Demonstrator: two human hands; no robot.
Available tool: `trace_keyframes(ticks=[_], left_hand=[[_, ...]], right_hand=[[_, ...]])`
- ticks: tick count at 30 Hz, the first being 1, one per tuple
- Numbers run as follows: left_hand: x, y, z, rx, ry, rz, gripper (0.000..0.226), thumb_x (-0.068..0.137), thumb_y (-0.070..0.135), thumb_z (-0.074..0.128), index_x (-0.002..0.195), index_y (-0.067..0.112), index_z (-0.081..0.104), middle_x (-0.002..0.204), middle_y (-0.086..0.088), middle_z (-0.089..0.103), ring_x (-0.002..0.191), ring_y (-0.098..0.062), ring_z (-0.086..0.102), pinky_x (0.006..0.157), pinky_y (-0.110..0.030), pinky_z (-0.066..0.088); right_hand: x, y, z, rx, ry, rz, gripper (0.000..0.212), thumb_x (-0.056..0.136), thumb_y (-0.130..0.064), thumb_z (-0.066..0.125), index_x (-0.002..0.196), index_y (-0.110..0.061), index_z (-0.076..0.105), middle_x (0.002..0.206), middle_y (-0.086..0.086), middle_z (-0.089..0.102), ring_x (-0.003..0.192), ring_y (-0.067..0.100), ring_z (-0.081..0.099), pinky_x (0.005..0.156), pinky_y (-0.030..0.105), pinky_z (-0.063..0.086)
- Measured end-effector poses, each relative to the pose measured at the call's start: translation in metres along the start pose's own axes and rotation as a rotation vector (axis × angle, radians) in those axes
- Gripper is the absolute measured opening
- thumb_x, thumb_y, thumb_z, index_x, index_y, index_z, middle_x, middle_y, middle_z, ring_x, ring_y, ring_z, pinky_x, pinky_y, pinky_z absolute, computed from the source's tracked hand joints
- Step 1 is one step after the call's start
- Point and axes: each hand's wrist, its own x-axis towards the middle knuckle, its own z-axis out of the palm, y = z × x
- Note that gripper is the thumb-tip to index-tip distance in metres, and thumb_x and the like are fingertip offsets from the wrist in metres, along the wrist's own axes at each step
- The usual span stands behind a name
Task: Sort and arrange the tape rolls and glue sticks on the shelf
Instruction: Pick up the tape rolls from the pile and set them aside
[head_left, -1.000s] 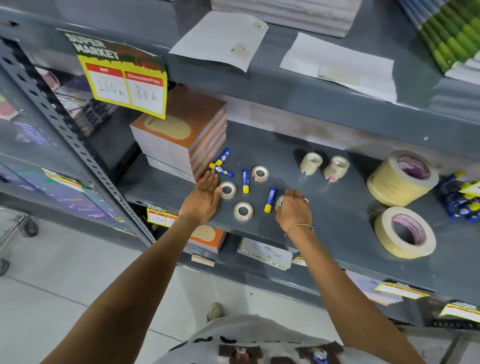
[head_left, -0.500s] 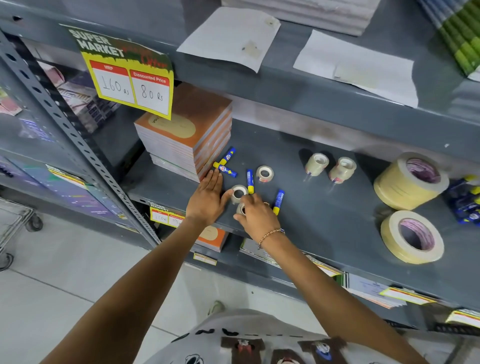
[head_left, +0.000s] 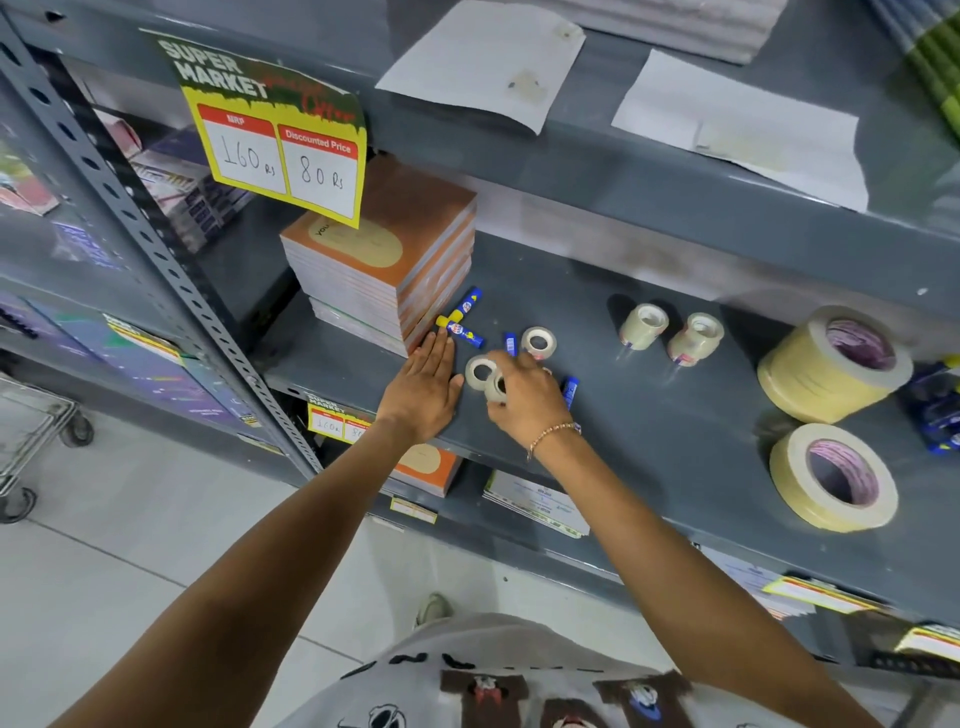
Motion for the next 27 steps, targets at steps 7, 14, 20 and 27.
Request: trace_keyframes(ticks=[7,14,20,27], left_hand=[[-0.002,0.001,-0.001,0.013,-0.005,-0.002,0.061,0.101,0.039,0.009,0.15,0.005,-0.004,0.161,-0.01,-0.004,0.148,-0.019,-0.007,0.116,-0.027,-0.008],[0.0,0.003,0.001,0.017,-0.005,-0.021,0.061,0.101,0.039,0.008,0.15,0.005,-0.003,0.161,-0.009,-0.003,0.148,-0.018,-0.007,0.118,-0.028,-0.007],[-0.001,0.0,0.002,0.019,0.005,-0.018,0.062,0.1,0.041,0.007,0.151,0.007,-0.003,0.161,-0.007,-0.002,0.148,-0.018,-0.006,0.117,-0.027,-0.008],[-0.001,0.0,0.003,0.005,-0.007,-0.028,0.063,0.1,0.044,0.006,0.151,0.009,-0.006,0.162,-0.005,-0.004,0.148,-0.017,-0.008,0.117,-0.027,-0.007]], right_hand=[[0.037,-0.012,-0.004,-0.042,-0.051,-0.089,0.045,0.08,-0.01,0.063,0.124,-0.01,0.053,0.126,0.02,0.046,0.113,0.04,0.053,0.094,0.039,0.048],[0.048,-0.01,0.005,-0.1,-0.199,-0.092,0.046,0.081,-0.013,0.065,0.125,-0.014,0.05,0.127,0.017,0.047,0.114,0.036,0.053,0.093,0.036,0.045],[0.053,0.004,-0.016,0.014,0.008,0.002,0.041,0.076,-0.019,0.07,0.116,-0.017,0.06,0.116,0.019,0.058,0.105,0.036,0.059,0.089,0.032,0.048],[0.077,0.037,-0.052,-0.121,-0.078,0.106,0.041,0.08,-0.013,0.062,0.121,-0.014,0.056,0.12,0.018,0.061,0.116,0.032,0.055,0.095,0.032,0.045]])
